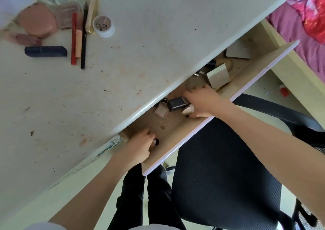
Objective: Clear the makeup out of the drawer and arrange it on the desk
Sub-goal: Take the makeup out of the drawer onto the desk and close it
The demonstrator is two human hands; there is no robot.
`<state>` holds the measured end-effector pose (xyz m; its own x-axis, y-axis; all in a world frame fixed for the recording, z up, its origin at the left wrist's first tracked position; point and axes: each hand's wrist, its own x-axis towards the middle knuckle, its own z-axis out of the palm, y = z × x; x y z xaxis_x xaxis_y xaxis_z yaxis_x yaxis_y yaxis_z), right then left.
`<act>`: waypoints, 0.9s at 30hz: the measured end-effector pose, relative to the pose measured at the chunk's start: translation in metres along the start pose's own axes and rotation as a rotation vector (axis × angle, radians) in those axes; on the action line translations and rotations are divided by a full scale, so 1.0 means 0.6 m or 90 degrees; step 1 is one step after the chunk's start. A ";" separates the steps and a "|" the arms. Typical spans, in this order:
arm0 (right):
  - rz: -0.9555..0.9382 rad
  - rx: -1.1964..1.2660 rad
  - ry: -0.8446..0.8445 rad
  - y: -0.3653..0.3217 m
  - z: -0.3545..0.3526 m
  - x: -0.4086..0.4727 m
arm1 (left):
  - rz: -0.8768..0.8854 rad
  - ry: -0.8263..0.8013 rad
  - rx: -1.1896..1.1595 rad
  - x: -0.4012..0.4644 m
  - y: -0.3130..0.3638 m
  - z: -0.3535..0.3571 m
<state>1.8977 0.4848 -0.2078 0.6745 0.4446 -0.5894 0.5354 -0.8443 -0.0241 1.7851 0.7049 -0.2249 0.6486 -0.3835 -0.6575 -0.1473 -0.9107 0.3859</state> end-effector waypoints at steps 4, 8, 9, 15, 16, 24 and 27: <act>-0.035 0.037 0.018 -0.025 -0.029 -0.042 | 0.045 -0.011 -0.167 -0.028 0.007 -0.021; 0.030 0.354 0.033 -0.045 -0.069 -0.080 | 0.109 0.026 -0.348 -0.068 0.018 -0.068; 0.054 0.509 0.028 -0.051 -0.082 -0.085 | 0.115 0.048 -0.400 -0.077 0.018 -0.084; 0.171 0.960 0.147 -0.091 -0.156 -0.027 | -0.034 0.353 -0.461 -0.091 -0.034 -0.173; 0.182 0.975 0.172 -0.098 -0.168 -0.006 | -0.090 0.411 -0.436 -0.086 -0.051 -0.183; 0.237 0.963 0.278 -0.148 -0.237 0.141 | -0.288 0.614 -0.385 -0.068 -0.174 -0.209; 0.260 0.940 0.347 -0.153 -0.262 0.174 | -0.310 0.668 -0.387 -0.062 -0.190 -0.216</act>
<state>1.9989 0.6557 -0.1405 0.9038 -0.0924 -0.4179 -0.4243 -0.3206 -0.8469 1.8746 0.8431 -0.1606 0.8499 0.5169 -0.1028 0.4455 -0.6004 0.6641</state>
